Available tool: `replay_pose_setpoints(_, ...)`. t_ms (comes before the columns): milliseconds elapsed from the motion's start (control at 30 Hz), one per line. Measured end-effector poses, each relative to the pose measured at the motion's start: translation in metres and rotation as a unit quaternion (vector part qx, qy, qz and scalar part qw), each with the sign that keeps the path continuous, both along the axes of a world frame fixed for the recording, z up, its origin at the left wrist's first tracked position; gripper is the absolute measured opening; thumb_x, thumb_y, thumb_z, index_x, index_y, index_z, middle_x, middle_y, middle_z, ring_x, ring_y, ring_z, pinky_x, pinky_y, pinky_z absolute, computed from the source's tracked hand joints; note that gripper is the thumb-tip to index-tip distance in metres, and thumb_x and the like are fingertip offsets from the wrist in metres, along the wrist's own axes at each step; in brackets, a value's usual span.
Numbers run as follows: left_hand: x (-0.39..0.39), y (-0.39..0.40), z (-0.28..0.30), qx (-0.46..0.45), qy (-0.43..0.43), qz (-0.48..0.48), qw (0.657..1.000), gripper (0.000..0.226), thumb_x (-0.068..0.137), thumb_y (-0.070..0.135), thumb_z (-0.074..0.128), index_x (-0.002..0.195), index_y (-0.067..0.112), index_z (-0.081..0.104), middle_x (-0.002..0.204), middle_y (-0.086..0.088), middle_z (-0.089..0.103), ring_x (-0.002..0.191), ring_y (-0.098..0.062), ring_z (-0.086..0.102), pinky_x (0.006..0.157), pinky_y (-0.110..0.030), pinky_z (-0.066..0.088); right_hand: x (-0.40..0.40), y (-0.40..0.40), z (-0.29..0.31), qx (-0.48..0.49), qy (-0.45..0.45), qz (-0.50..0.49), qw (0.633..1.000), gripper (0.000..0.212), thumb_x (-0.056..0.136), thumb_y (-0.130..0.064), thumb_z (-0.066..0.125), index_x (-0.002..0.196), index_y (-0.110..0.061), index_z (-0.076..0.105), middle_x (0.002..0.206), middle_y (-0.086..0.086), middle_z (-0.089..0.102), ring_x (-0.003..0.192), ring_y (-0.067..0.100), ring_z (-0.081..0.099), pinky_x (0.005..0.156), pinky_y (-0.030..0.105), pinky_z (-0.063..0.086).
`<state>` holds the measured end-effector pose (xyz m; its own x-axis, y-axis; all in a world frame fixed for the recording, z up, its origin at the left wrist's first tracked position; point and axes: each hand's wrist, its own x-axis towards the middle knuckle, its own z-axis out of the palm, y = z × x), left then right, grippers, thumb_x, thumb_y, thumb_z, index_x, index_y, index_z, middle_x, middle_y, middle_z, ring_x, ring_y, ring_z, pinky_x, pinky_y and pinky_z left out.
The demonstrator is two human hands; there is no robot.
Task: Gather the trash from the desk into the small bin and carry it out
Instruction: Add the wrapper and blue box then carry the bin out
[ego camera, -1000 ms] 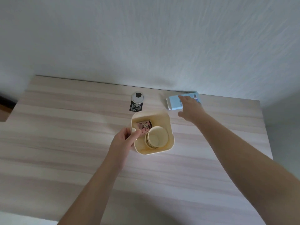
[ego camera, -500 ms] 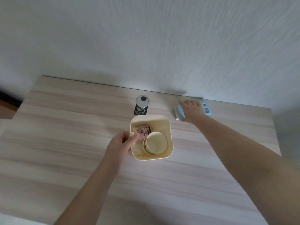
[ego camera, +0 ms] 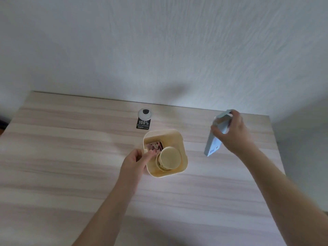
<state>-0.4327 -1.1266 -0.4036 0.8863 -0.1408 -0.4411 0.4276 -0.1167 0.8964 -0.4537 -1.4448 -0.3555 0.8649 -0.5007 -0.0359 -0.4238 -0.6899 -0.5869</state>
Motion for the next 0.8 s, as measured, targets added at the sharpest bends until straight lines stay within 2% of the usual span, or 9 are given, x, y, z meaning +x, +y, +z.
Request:
replay_pose_setpoints(100,-0.007,-0.008,0.004,-0.005,0.01,0.006,1.0,0.023,0.088,0.018,0.073,0.073,0.013,0.057,0.054,0.013,0.055,0.049,-0.003,0.05,0.05,-0.016,0.043,-0.04,0.008,0.04,0.098,-0.112,-0.032,0.988,0.086,0.08,-0.045,0.066,0.148,-0.025,0.017,0.108,0.005,0.057,0.095,0.021,0.062,0.082,0.038,0.051)
replay_pose_setpoints(167,-0.011,-0.011,0.011,-0.004,0.015,0.004,1.0,0.023,0.085,0.023,0.074,0.073,0.013,0.057,0.06,0.006,0.055,0.057,-0.011,0.051,0.059,-0.026,0.044,-0.061,0.019,0.06,0.128,-0.148,-0.017,0.981,0.087,0.077,-0.053,0.061,0.149,-0.032,0.015,0.099,-0.005,0.057,0.091,0.009,0.064,0.078,0.024,0.05)
replay_pose_setpoints(233,-0.014,-0.015,0.018,-0.002,0.016,-0.004,1.0,0.028,0.079,0.032,0.074,0.078,0.009,0.059,0.068,-0.002,0.055,0.066,-0.017,0.05,0.065,-0.036,0.042,-0.073,0.029,0.073,0.149,-0.171,0.006,0.974,0.083,0.077,-0.057,0.057,0.147,-0.036,0.019,0.105,-0.01,0.056,0.094,0.004,0.063,0.077,0.013,0.048)
replay_pose_setpoints(333,-0.02,-0.023,0.027,0.003,0.013,-0.01,1.0,0.043,0.077,0.035,0.073,0.083,-0.004,0.056,0.074,-0.006,0.053,0.07,-0.018,0.048,0.067,-0.037,0.04,-0.083,0.039,0.082,0.144,-0.176,0.044,0.973,0.072,0.084,-0.045,0.058,0.147,-0.028,0.028,0.119,0.002,0.05,0.101,0.015,0.059,0.088,0.023,0.05)
replay_pose_setpoints(433,-0.028,-0.034,0.031,0.014,0.006,-0.021,1.0,0.034,0.078,0.035,0.073,0.078,0.005,0.057,0.072,-0.004,0.054,0.069,-0.017,0.05,0.067,-0.035,0.04,-0.089,0.046,0.085,0.138,-0.182,0.042,0.973,0.063,0.086,-0.028,0.063,0.143,-0.022,0.037,0.118,0.002,0.048,0.098,0.012,0.057,0.091,0.029,0.05)
replay_pose_setpoints(533,-0.035,-0.045,0.032,0.03,-0.005,-0.037,0.999,0.029,0.075,0.037,0.073,0.069,0.017,0.053,0.064,0.003,0.051,0.061,-0.014,0.046,0.062,-0.032,0.037,-0.095,0.052,0.083,0.14,-0.208,0.015,0.968,0.054,0.087,-0.024,0.066,0.135,-0.02,0.044,0.116,0.002,0.05,0.098,0.008,0.054,0.088,0.025,0.049)
replay_pose_setpoints(633,-0.043,-0.054,0.032,0.035,-0.014,-0.052,0.998,0.03,0.074,0.039,0.074,0.063,0.021,0.051,0.055,0.011,0.048,0.051,-0.007,0.044,0.057,-0.027,0.036,-0.099,0.06,0.077,0.151,-0.223,-0.011,0.963,0.052,0.084,-0.024,0.07,0.13,-0.019,0.046,0.111,0.002,0.053,0.098,0.001,0.053,0.085,0.01,0.045)
replay_pose_setpoints(700,-0.047,-0.06,0.035,0.035,-0.011,-0.061,0.997,0.029,0.069,0.043,0.074,0.064,0.022,0.054,0.055,0.012,0.05,0.051,-0.005,0.045,0.055,-0.023,0.038,-0.099,0.066,0.072,0.154,-0.212,-0.022,0.965,0.055,0.081,-0.029,0.07,0.129,-0.017,0.046,0.11,0.0,0.052,0.098,-0.003,0.052,0.081,0.002,0.041)
replay_pose_setpoints(800,-0.054,-0.068,0.034,0.033,-0.006,-0.075,0.997,0.032,0.072,0.039,0.078,0.067,0.019,0.054,0.056,0.01,0.048,0.055,-0.01,0.044,0.059,-0.028,0.037,-0.099,0.071,0.062,0.163,-0.196,-0.04,0.966,0.055,0.082,-0.027,0.073,0.128,-0.017,0.045,0.112,0.001,0.051,0.097,0.001,0.053,0.08,0.002,0.041)
